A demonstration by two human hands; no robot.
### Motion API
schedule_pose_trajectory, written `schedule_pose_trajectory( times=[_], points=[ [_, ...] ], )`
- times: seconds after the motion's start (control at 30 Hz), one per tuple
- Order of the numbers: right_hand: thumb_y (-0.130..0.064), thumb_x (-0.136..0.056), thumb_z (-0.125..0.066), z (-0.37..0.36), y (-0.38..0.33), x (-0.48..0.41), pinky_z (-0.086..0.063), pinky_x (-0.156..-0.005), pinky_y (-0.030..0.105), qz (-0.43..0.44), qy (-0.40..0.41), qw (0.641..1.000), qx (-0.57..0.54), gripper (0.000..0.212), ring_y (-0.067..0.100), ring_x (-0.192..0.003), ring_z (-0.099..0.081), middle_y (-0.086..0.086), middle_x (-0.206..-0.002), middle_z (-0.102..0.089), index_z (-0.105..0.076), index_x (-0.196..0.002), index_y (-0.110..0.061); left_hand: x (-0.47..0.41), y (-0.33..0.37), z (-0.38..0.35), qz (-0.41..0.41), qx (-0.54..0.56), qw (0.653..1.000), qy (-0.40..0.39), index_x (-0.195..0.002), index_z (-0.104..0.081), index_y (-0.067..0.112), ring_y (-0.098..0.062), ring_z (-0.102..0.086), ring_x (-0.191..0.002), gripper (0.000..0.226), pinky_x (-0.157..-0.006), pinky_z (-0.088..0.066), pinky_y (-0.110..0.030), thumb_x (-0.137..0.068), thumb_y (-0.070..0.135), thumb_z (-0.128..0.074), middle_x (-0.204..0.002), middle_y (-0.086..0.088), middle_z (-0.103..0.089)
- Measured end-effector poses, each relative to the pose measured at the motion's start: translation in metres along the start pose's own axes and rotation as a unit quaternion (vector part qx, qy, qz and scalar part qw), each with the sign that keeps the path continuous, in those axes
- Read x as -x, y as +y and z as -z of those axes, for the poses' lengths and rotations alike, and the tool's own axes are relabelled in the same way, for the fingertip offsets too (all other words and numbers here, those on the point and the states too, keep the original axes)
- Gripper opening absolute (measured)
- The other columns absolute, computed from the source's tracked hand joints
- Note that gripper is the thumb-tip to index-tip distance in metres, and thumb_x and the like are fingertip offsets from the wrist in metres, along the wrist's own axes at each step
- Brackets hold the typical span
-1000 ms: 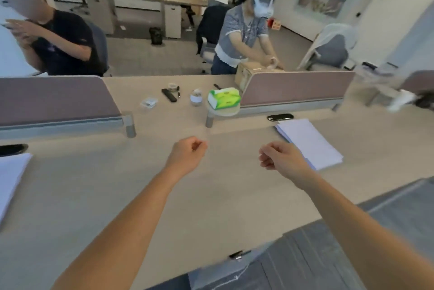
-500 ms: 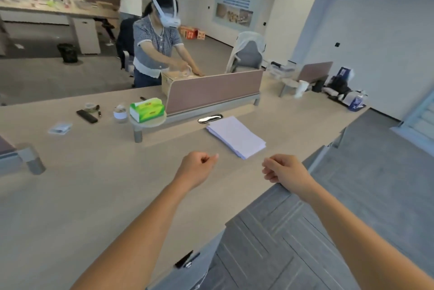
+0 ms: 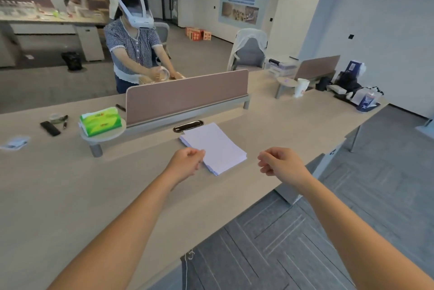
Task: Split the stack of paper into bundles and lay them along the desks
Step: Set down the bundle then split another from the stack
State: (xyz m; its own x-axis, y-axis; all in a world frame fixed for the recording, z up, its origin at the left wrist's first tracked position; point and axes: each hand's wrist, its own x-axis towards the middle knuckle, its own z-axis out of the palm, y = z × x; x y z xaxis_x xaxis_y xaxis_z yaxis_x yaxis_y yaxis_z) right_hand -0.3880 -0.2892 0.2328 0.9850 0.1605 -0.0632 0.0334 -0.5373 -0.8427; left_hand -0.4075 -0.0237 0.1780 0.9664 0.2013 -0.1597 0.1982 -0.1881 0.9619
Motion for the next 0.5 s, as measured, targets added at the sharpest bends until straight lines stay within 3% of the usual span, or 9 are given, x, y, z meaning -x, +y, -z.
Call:
schedule_pose_trajectory(
  times=[0.2,0.4,0.5],
  points=[
    [-0.026,-0.096,-0.055,0.029,0.025,-0.081,-0.058,-0.075,0.032,-0.013,-0.026,1.000,-0.007,0.024,0.018,-0.077,-0.070,0.005,-0.086,-0.074,-0.071,-0.092,-0.008,-0.059,0.006,-0.036,0.065,0.064,0.995,0.033,-0.094,-0.062,0.024,-0.019,-0.065,-0.091,0.017,-0.092,-0.055,-0.041,-0.091,0.041,-0.059,-0.100,0.001,-0.064],
    [-0.027,-0.095,-0.057,0.030,0.046,-0.180,-0.058,-0.079,0.037,-0.037,-0.057,0.998,0.017,0.025,0.019,-0.075,-0.070,0.007,-0.088,-0.074,-0.070,-0.093,-0.006,-0.157,-0.012,-0.047,0.141,0.175,0.971,0.087,-0.112,-0.061,0.012,-0.025,-0.062,-0.096,0.043,-0.087,-0.052,-0.035,-0.085,0.046,-0.064,-0.113,-0.008,-0.061],
    [-0.027,-0.095,-0.058,0.027,0.049,-0.231,-0.058,-0.078,0.038,-0.047,-0.074,0.996,0.035,0.025,0.018,-0.071,-0.068,0.009,-0.088,-0.073,-0.069,-0.093,-0.004,-0.202,-0.025,-0.048,0.173,0.221,0.955,0.099,-0.109,-0.060,0.015,-0.022,-0.057,-0.092,0.040,-0.081,-0.047,-0.031,-0.085,0.046,-0.064,-0.105,-0.005,-0.058]
  ],
)
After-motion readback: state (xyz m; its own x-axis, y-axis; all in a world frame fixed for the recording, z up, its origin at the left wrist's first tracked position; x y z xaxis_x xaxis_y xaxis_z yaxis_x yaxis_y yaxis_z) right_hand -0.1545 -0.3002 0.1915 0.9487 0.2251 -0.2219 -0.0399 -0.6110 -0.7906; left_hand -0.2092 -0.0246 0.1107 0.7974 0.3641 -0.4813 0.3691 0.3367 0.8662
